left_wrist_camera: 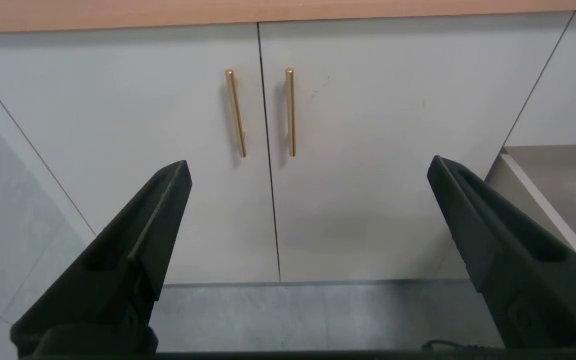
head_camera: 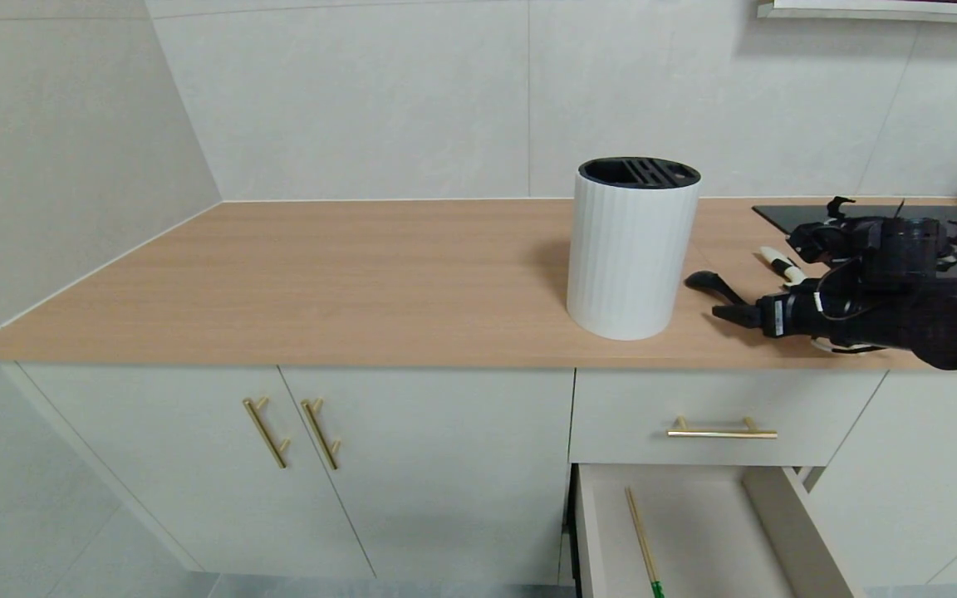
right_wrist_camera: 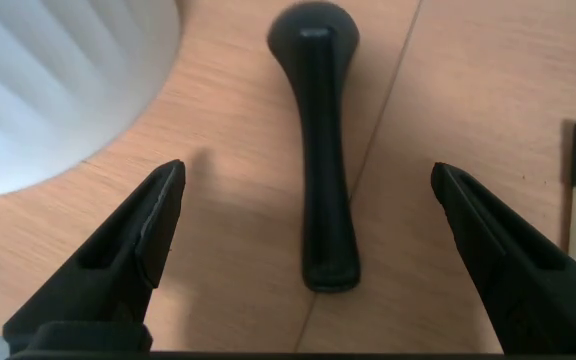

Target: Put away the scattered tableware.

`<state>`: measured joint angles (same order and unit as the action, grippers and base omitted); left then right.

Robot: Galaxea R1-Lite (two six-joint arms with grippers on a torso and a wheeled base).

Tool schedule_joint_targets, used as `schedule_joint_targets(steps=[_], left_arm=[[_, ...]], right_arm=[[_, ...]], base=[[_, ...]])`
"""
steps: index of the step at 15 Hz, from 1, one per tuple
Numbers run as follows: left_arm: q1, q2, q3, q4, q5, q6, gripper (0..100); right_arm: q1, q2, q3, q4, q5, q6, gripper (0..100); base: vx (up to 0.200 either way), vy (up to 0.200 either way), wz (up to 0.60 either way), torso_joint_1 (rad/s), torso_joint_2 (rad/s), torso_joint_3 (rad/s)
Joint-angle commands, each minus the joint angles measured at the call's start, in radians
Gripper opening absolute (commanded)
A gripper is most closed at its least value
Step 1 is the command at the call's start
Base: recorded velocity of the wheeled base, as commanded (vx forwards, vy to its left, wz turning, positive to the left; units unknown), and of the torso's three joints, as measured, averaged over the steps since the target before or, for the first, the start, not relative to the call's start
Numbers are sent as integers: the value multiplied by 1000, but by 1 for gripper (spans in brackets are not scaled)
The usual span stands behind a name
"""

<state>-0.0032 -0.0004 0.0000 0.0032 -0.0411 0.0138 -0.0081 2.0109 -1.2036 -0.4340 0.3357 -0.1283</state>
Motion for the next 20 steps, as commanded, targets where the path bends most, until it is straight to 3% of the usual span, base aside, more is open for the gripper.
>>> schedule_joint_targets(steps=[1, 10, 11, 20], left_arm=[[0, 0, 0, 0, 0, 0, 100], [0, 0, 0, 0, 0, 0, 100], [0, 0, 0, 0, 0, 0, 100], [0, 0, 0, 0, 0, 0, 100]], right_arm=[[0, 12, -2, -2, 0, -1, 100], [3, 29, -4, -2, -1, -7, 100], [3, 32, -4, -2, -1, -8, 0], [13, 40, -27, 9, -57, -7, 0]], base=[[0, 0, 0, 0, 0, 0], [0, 0, 0, 0, 0, 0], [0, 0, 0, 0, 0, 0], [0, 0, 0, 0, 0, 0]])
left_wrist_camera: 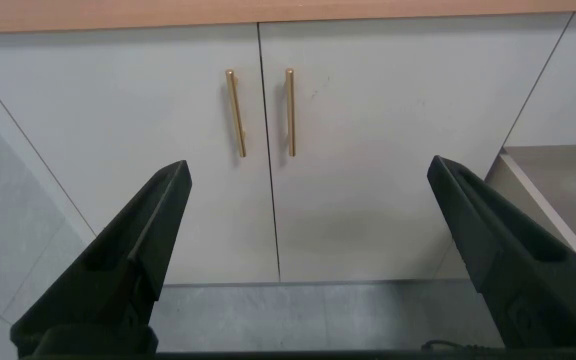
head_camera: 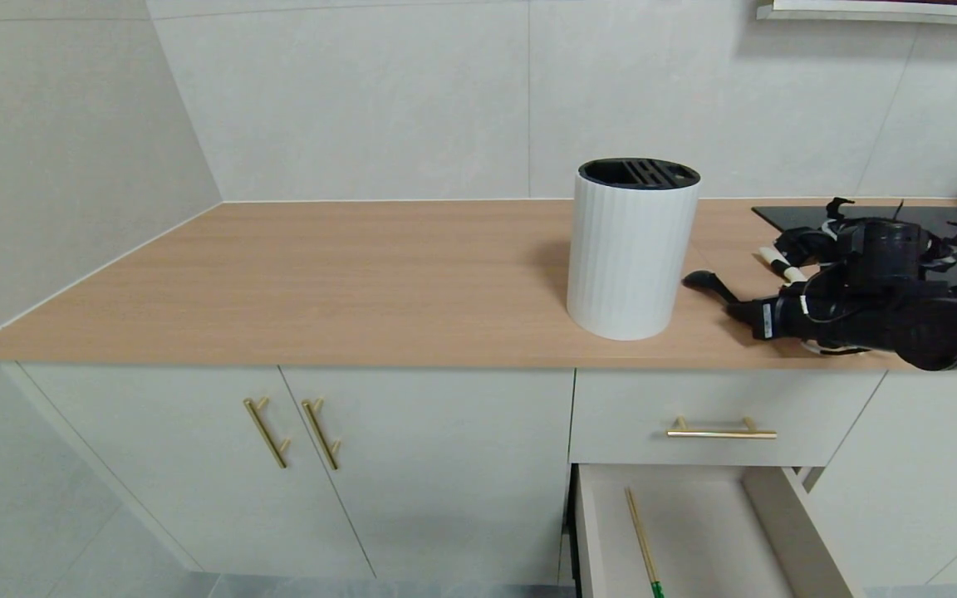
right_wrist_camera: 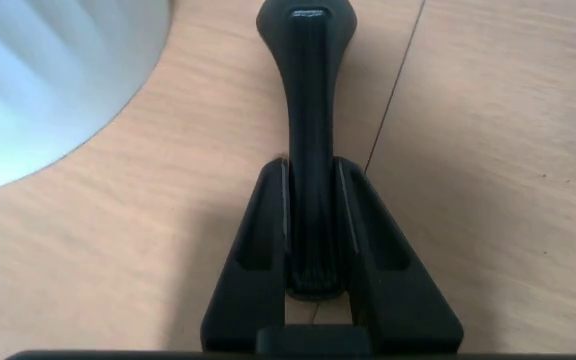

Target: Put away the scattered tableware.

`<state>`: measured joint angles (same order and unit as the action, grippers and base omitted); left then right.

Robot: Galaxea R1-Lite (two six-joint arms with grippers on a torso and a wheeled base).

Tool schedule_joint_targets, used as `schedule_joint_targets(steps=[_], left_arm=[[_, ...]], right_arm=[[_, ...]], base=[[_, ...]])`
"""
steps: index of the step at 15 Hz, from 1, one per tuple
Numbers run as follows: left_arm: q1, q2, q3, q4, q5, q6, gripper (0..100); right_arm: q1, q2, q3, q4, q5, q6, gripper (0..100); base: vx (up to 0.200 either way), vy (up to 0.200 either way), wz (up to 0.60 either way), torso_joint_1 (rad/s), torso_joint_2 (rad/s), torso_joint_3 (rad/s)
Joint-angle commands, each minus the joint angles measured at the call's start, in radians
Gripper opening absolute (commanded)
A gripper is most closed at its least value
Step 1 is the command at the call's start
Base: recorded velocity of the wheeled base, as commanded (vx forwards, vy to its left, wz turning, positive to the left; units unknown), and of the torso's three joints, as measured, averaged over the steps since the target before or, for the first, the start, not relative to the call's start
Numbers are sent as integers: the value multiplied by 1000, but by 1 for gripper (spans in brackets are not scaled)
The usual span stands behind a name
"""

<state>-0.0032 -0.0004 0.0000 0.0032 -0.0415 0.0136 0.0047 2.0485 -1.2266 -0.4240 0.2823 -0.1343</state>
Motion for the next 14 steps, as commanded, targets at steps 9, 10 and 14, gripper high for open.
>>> schedule_joint_targets(steps=[9, 10, 14], left_arm=[[0, 0, 0, 0, 0, 0, 100], [0, 0, 0, 0, 0, 0, 100], [0, 0, 0, 0, 0, 0, 100]], right_arm=[[84, -130, -53, 185, -215, 136, 0], [101, -174, -51, 248, -230, 179, 0], [136, -324, 21, 427, -307, 257, 0]], base=[[0, 0, 0, 0, 0, 0], [0, 0, 0, 0, 0, 0], [0, 0, 0, 0, 0, 0]])
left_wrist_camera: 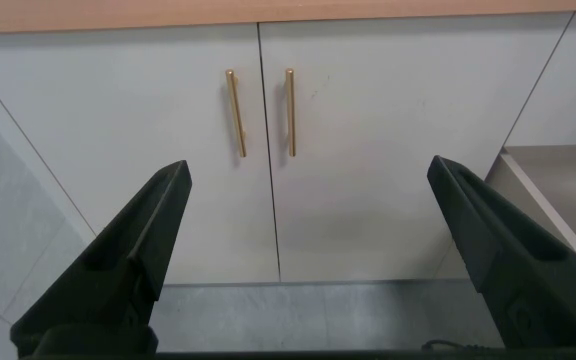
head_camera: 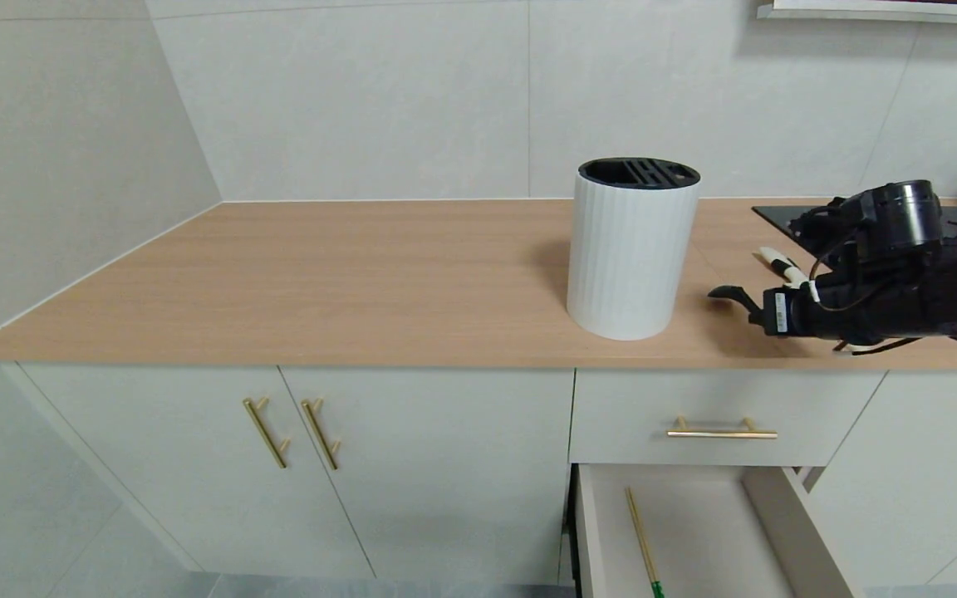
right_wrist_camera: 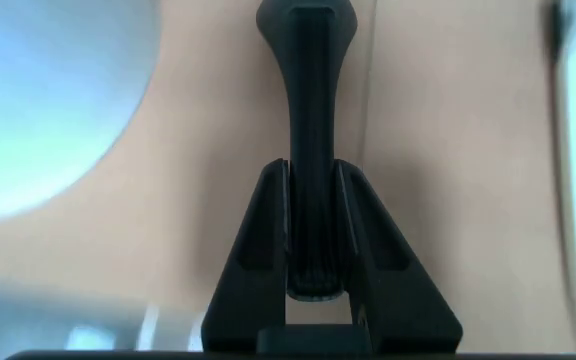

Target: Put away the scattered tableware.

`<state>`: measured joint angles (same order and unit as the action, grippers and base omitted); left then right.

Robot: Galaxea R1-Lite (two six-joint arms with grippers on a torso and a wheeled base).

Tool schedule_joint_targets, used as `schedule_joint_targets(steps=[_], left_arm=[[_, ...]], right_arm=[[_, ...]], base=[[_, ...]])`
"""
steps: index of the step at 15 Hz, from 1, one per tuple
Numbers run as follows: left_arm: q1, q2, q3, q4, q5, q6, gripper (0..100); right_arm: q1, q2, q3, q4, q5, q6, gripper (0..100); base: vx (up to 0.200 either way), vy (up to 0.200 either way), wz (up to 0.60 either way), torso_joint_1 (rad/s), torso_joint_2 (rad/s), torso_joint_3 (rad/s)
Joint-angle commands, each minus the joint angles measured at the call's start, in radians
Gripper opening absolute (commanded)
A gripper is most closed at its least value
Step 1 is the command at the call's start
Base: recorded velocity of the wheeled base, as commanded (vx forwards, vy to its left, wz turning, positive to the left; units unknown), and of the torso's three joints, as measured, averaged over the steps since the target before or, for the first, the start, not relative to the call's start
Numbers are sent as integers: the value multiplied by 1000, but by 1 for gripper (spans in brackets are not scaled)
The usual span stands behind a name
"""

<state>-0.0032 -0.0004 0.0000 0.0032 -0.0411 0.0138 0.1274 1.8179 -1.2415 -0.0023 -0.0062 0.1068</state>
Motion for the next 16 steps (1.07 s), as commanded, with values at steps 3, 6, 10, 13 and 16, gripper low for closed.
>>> schedule_joint_targets(steps=[3, 6, 10, 13, 16], left_arm=[[0, 0, 0, 0, 0, 0, 100], [0, 0, 0, 0, 0, 0, 100], [0, 0, 0, 0, 0, 0, 100], [0, 0, 0, 0, 0, 0, 100], [0, 0, 0, 0, 0, 0, 100]], right_arm=[[15, -241, 186, 5, -14, 77, 0], [37, -364, 373, -4, -15, 88, 0], [90, -465, 498, -7, -21, 111, 0], [100, -456, 548, -8, -18, 105, 0], [100, -448, 550, -8, -18, 106, 0]], base=[[0, 0, 0, 0, 0, 0], [0, 0, 0, 0, 0, 0], [0, 0, 0, 0, 0, 0], [0, 0, 0, 0, 0, 0], [0, 0, 0, 0, 0, 0]])
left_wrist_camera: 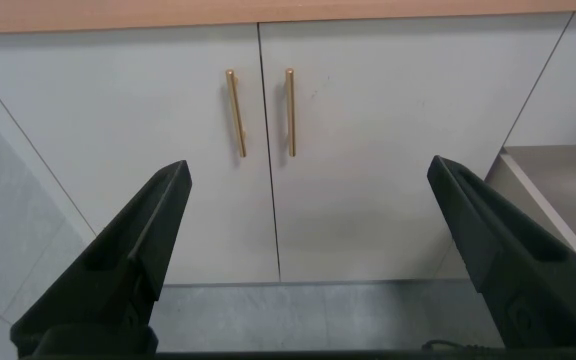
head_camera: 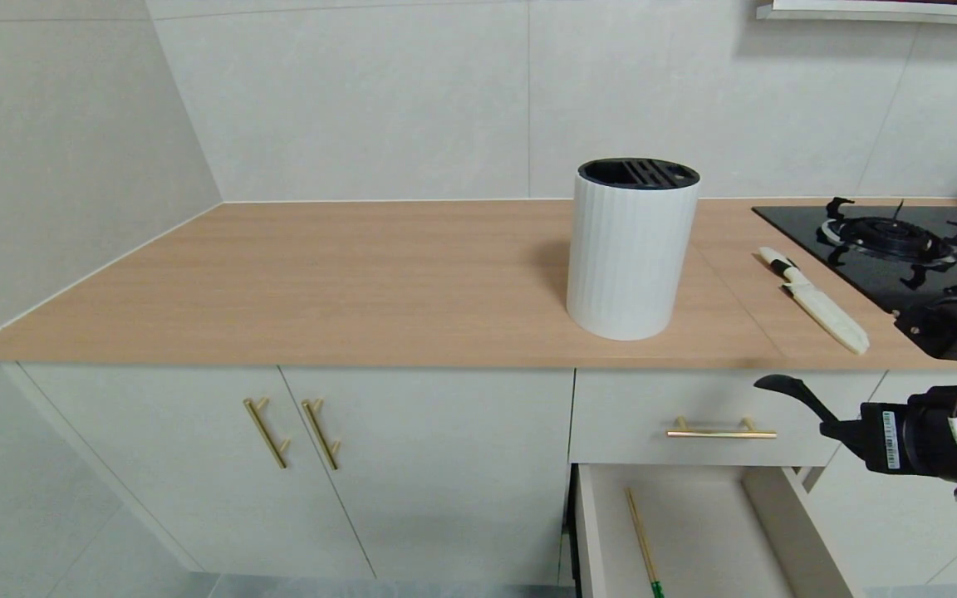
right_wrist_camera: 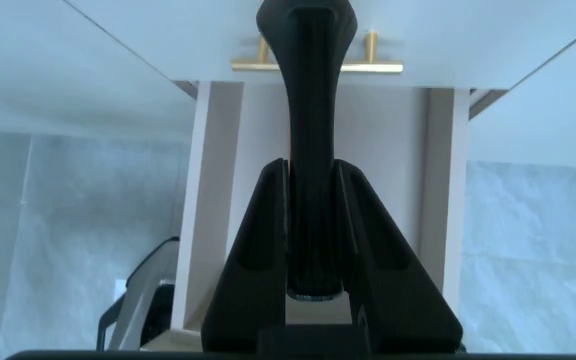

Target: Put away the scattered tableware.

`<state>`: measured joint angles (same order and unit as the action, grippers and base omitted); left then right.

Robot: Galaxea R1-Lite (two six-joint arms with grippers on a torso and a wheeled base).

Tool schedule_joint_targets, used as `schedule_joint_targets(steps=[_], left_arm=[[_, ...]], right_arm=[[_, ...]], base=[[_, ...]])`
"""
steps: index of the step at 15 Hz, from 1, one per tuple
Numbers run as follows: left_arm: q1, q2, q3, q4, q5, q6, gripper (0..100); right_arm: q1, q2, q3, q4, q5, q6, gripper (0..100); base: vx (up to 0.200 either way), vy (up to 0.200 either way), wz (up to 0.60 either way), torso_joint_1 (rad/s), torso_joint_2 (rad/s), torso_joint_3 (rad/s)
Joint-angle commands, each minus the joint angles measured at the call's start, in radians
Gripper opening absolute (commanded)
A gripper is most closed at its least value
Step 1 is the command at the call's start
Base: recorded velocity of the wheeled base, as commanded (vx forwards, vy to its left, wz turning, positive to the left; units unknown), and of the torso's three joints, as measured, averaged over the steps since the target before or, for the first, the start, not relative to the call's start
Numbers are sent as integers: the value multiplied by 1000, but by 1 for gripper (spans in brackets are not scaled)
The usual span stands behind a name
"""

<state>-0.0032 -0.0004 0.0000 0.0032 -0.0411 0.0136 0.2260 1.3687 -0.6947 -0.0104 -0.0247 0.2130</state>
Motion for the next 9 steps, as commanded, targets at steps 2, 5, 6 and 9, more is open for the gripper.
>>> schedule_joint_targets(steps=[2, 5, 6, 9], left_arm=[[0, 0, 0, 0, 0, 0, 100], [0, 0, 0, 0, 0, 0, 100], [0, 0, 0, 0, 0, 0, 100], [0, 0, 0, 0, 0, 0, 100]], right_arm=[[1, 16, 4, 0, 0, 0, 0], [1, 62, 6, 1, 0, -1, 0], [1, 70, 11, 0, 0, -3, 0], [1, 89, 11, 0, 0, -3, 0]], base=[[0, 0, 0, 0, 0, 0], [0, 0, 0, 0, 0, 0], [0, 0, 0, 0, 0, 0], [0, 0, 0, -142, 323, 183]])
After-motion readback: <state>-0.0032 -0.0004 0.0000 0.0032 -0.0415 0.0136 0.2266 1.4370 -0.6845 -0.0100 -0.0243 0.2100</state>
